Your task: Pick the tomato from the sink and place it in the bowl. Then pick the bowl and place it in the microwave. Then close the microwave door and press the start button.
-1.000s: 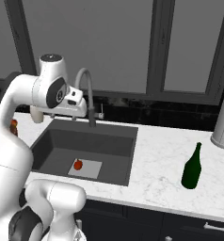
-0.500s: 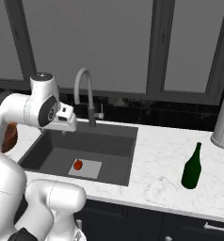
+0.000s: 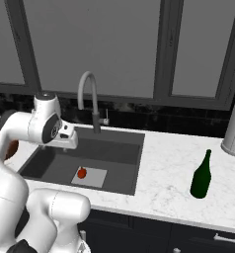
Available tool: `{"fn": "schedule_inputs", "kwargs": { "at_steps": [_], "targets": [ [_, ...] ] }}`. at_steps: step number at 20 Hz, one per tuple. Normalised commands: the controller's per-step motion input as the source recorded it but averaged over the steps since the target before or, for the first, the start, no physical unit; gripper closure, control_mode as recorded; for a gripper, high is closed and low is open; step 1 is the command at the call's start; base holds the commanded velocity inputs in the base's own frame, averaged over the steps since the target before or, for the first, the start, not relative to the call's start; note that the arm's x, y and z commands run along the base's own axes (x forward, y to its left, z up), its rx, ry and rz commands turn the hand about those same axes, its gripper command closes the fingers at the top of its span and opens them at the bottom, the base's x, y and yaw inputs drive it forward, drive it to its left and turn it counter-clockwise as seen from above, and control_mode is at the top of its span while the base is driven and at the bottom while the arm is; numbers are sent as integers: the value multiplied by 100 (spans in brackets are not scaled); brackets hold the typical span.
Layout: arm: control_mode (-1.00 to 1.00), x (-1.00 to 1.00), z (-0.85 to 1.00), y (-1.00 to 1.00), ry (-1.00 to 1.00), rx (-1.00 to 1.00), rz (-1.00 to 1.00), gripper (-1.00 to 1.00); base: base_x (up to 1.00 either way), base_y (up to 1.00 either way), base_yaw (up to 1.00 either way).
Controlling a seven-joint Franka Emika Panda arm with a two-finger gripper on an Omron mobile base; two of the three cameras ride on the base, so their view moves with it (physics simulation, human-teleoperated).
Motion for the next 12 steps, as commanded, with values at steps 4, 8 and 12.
{"fn": "schedule_inputs", "kwargs": {
  "at_steps": [4, 8, 12],
  "targets": [
    [-100, 37, -58, 2, 6, 0, 0, -100, 0, 0, 0],
    [-100, 41, -62, 0, 4, 0, 0, -100, 0, 0, 0],
    [-100, 31, -45, 0, 3, 0, 0, -100, 0, 0, 0]
  ]
}}
